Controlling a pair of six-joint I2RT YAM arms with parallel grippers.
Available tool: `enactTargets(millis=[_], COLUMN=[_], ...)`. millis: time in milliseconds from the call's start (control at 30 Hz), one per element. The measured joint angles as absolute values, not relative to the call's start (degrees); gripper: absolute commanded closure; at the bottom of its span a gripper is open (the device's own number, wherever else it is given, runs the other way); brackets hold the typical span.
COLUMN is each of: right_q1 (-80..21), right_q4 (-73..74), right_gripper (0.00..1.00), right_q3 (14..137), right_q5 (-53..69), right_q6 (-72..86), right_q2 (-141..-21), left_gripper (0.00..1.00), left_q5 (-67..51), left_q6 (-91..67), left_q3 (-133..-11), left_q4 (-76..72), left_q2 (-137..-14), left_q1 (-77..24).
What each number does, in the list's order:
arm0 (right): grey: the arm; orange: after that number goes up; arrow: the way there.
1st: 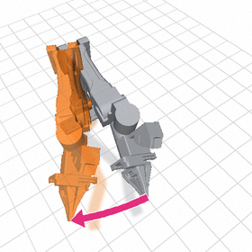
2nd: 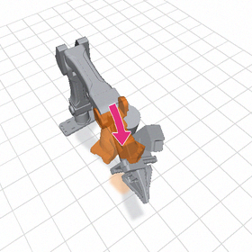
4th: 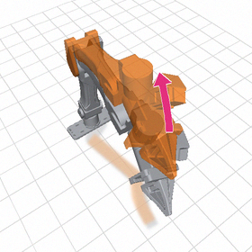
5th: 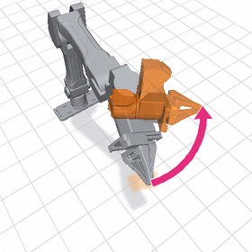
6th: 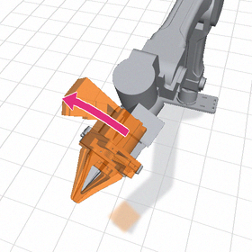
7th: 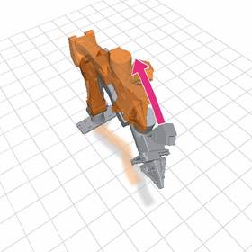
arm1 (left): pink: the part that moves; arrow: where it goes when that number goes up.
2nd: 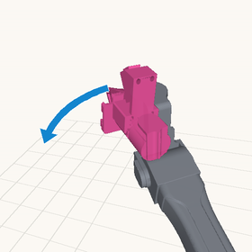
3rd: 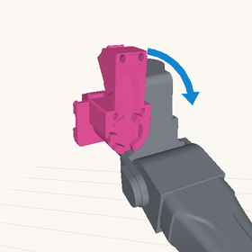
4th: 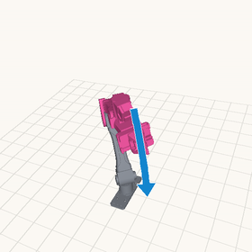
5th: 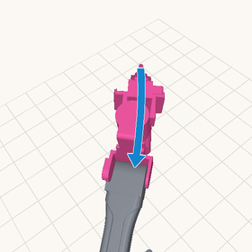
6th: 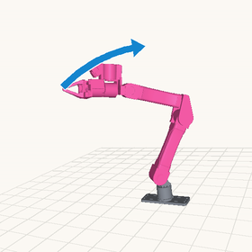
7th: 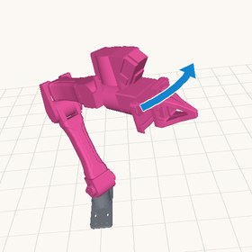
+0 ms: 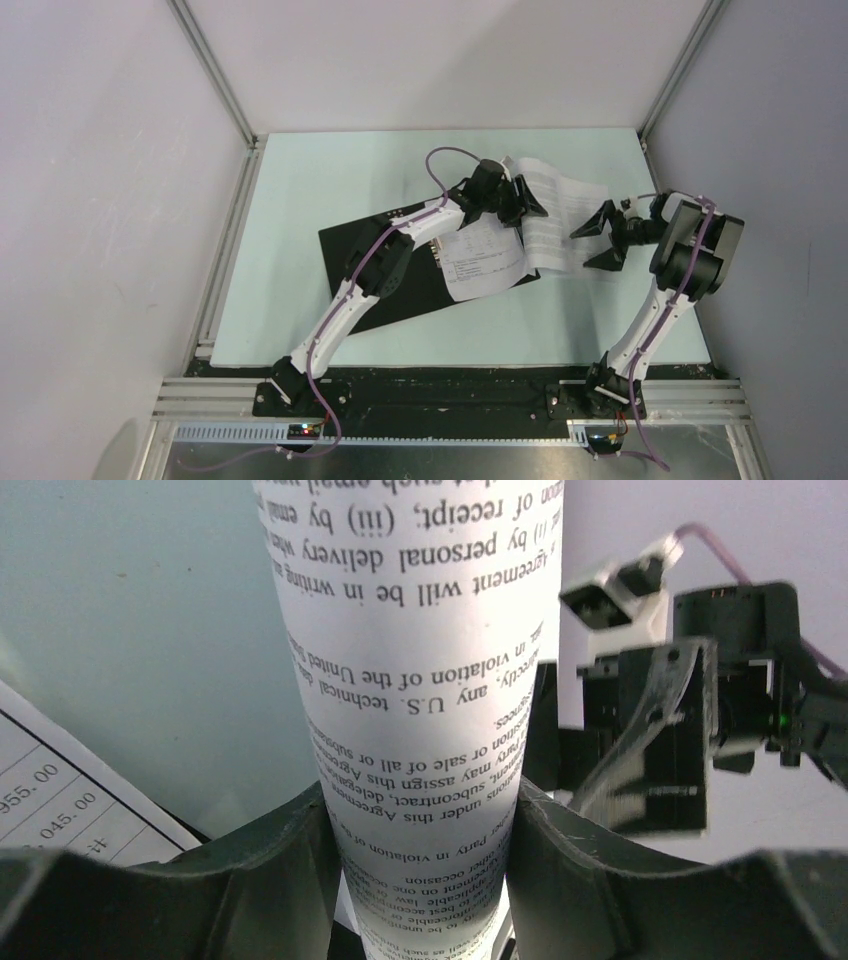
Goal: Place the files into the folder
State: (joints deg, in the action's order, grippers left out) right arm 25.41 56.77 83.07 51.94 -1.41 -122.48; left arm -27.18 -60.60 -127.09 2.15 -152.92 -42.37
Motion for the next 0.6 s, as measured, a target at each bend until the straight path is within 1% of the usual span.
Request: enactTargets(millis=[200,233,333,433,600], right_q1=[26.3,26.3,25.1,22.2,18.5], right_q4=[57.1,57.1,56.9,54.5,48.9], right_gripper=[0.01,0.0,0.01,0.01,0.01], right_q3=[71.8,69.5,66.9,66.0,64.9], right_q5=[49.4,49.4,49.5,50.2,50.3], right_q6=[6.5,9.4,14.4,19.1,25.5], right_q2=[-112.2,-108.9,-104.0,-102.5,-103.1], left_gripper=[0.42,0.41,0.38,0.37,0.37], left_q5=[-25.3,-24.9,-23.5,-22.3,-21.0], left_q6=[-60.7,-61.0,-61.7,-63.3,-67.7], left_q3=[-127.2,-127.2,-127.2,-127.2,-126.8], left_q4=[2.9,3.2,4.6,6.1,7.7], left_q2=[-152.9,-152.9,-152.9,-152.9,-152.6], left_q1=[-42.4,-42.4,-42.5,-42.5,-42.5])
